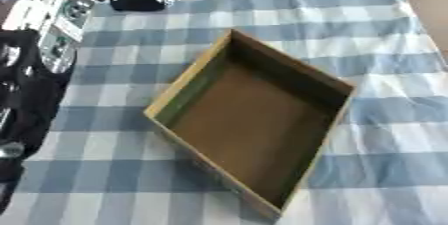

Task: Pick up objects on the table and place them in the box.

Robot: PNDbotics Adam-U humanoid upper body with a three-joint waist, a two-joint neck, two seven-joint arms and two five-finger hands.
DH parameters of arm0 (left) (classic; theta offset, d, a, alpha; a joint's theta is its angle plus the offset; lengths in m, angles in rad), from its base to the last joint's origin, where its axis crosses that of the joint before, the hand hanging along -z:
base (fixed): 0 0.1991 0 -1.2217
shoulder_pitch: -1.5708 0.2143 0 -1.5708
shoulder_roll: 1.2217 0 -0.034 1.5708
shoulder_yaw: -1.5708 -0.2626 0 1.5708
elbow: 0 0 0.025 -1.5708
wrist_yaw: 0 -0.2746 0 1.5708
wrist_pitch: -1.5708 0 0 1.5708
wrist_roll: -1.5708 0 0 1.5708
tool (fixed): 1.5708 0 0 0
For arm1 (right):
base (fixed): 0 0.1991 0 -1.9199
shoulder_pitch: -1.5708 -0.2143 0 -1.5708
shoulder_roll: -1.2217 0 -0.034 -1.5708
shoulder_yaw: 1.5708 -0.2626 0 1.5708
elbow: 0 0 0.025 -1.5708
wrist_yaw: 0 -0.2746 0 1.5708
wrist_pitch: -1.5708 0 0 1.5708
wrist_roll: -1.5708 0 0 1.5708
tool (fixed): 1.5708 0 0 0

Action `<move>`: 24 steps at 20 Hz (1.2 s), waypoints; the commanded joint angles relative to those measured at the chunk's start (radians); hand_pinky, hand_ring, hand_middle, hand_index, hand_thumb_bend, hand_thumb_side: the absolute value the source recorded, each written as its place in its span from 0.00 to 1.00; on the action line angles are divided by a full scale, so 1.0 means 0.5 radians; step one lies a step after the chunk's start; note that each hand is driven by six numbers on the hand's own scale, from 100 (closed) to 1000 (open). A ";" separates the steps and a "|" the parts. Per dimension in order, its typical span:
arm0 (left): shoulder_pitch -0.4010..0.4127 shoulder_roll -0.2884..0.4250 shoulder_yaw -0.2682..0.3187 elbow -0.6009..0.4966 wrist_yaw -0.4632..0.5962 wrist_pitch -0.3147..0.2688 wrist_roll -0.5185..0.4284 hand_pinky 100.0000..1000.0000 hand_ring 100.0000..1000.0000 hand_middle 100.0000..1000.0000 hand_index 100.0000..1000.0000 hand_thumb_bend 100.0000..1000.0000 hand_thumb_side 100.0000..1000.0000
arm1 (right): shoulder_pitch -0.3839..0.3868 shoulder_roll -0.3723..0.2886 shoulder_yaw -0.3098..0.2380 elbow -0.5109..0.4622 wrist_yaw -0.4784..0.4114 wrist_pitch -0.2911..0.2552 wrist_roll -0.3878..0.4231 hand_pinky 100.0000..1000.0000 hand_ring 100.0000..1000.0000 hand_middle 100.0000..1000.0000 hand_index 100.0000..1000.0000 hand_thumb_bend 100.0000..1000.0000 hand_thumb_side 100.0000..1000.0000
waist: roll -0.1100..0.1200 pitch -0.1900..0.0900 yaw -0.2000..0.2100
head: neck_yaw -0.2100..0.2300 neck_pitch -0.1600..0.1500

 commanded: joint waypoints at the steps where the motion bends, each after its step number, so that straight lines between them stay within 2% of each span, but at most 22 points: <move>1: 0.007 -0.116 -0.058 -0.178 -0.082 0.014 -0.078 0.37 0.47 0.38 0.48 0.00 0.35 | -0.017 -0.048 -0.024 -0.040 -0.018 -0.012 0.004 0.64 0.46 0.33 0.66 0.00 0.41 | -0.010 -0.048 -0.004 | 0.011 -0.008; 5: 0.119 -0.248 -0.114 -0.346 -0.157 0.052 -0.197 0.36 0.47 0.38 0.49 0.00 0.33 | -0.020 -0.044 -0.025 -0.040 -0.020 -0.014 0.004 0.64 0.46 0.33 0.66 0.00 0.41 | -0.012 -0.042 -0.005 | -0.001 -0.012; 9: 0.208 -0.338 -0.159 -0.377 -0.192 0.042 -0.325 0.36 0.47 0.38 0.49 0.00 0.31 | -0.023 -0.040 -0.024 -0.040 -0.019 -0.015 0.003 0.64 0.46 0.33 0.66 0.00 0.41 | -0.017 -0.036 -0.006 | 0.002 -0.020; 18: 0.250 -0.361 -0.260 -0.172 -0.417 -0.142 -0.588 0.42 0.50 0.40 0.49 0.00 0.28 | -0.020 -0.029 -0.021 -0.040 -0.016 -0.010 0.003 0.64 0.46 0.33 0.66 0.00 0.41 | -0.019 -0.035 -0.009 | 0.000 -0.030; 24: 0.240 -0.373 -0.305 -0.015 -0.531 -0.274 -0.764 0.46 0.54 0.42 0.54 0.00 0.24 | -0.019 -0.023 -0.017 -0.040 -0.012 -0.002 0.001 0.64 0.46 0.33 0.66 0.00 0.41 | -0.012 -0.032 -0.010 | -0.014 -0.026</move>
